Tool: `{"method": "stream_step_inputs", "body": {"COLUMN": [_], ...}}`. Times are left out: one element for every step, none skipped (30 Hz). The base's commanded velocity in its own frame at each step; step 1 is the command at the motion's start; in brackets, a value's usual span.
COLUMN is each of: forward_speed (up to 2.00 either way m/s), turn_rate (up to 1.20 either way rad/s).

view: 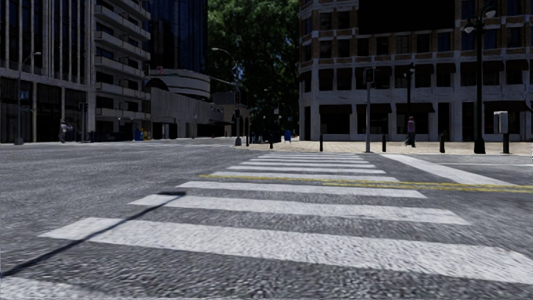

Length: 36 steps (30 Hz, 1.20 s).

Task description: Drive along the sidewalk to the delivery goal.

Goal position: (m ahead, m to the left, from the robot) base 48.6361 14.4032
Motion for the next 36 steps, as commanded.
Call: {"method": "stream_step_inputs", "body": {"forward_speed": [1.92,1.92,1.92,1.92,1.92,1.92,1.92,1.92,1.92,1.92,1.92,1.92,1.92,1.92,1.92,1.92,1.91,1.91,1.91,1.9,1.89,1.89,1.88,1.88,1.88,1.88,1.9,1.92,1.92,1.93,1.95,2.0,2.0,2.0,2.0,2.0], "turn_rate": [0.0,0.0,0.0,0.0,0.0,0.0,0.0,0.0,0.0,0.0,0.0,0.0,-0.07,-0.07,-0.2,-0.26,-0.28,-0.28,-0.28,-0.28,-0.1,-0.1,0.0,0.0,0.0,0.0,0.0,0.0,0.0,0.0,0.0,0.0,0.0,0.0,0.0,0.0]}}
